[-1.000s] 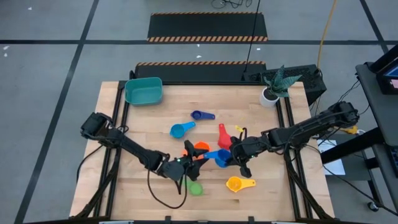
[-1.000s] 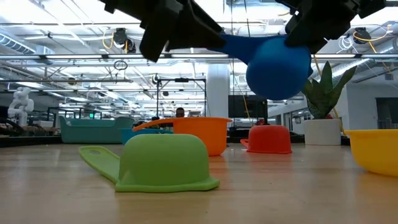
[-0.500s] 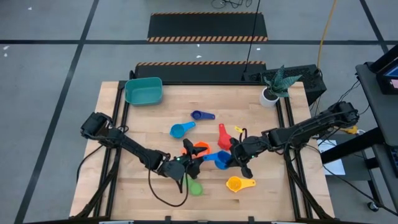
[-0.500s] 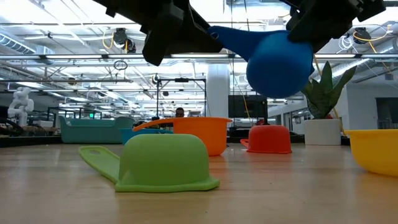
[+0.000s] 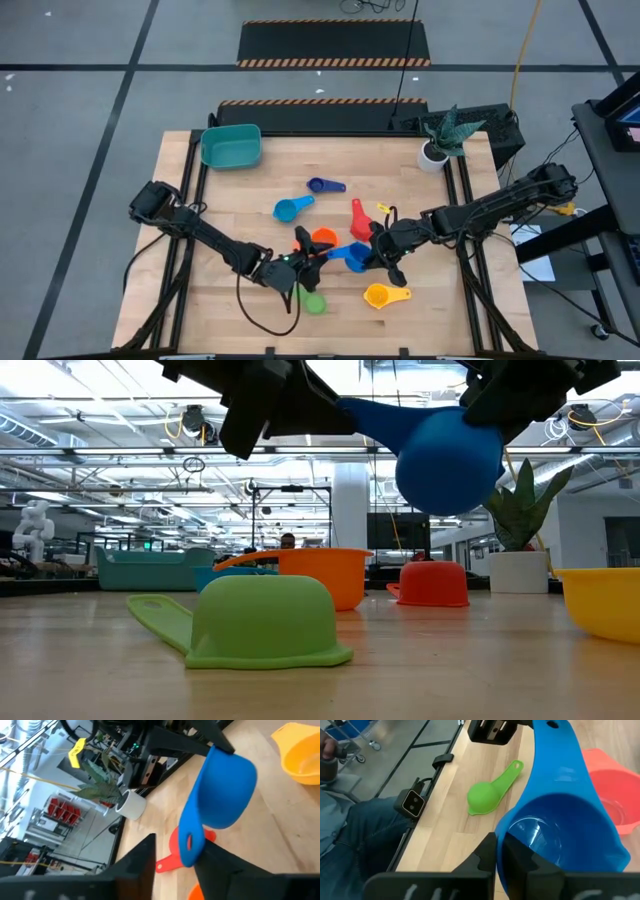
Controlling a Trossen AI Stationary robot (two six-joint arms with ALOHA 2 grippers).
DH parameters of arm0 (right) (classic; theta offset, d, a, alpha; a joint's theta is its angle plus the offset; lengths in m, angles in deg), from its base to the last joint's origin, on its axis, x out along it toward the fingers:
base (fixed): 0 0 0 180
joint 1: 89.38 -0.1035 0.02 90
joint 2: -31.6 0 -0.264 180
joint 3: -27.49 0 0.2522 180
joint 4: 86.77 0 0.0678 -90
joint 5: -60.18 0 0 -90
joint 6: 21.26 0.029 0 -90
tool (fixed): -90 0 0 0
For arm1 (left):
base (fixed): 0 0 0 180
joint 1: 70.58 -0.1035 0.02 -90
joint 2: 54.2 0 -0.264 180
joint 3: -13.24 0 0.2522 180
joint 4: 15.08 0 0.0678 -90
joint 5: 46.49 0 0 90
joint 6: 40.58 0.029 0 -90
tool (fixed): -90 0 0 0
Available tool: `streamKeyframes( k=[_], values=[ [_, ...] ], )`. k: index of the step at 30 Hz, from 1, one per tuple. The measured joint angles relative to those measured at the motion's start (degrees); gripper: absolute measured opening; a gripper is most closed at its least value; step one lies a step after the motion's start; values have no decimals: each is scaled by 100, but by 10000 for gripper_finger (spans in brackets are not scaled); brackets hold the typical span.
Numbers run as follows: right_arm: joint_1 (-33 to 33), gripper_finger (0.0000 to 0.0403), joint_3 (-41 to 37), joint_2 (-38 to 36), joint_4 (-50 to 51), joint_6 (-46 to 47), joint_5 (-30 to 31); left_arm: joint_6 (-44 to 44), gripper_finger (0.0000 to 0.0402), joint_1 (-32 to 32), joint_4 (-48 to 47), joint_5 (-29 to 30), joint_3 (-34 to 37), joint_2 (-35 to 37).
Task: Nest measuring cups in basket
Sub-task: Stack the blue measuring cup on top of the orange measuring cup
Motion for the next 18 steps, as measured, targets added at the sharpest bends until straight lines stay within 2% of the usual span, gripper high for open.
streamKeyframes(
  k=[12, 15, 18],
  values=[
    [0, 12, 0, -1, -7, -11, 3, 139, 11, 19, 1, -138, 4, 0],
    [-28, 23, 0, -2, -39, -51, 35, 151, 11, 28, 0, -139, 4, 0],
    [-115, 53, 0, -2, -134, -139, 250, 103, 18, 28, 5, -142, 4, 0]
  ],
)
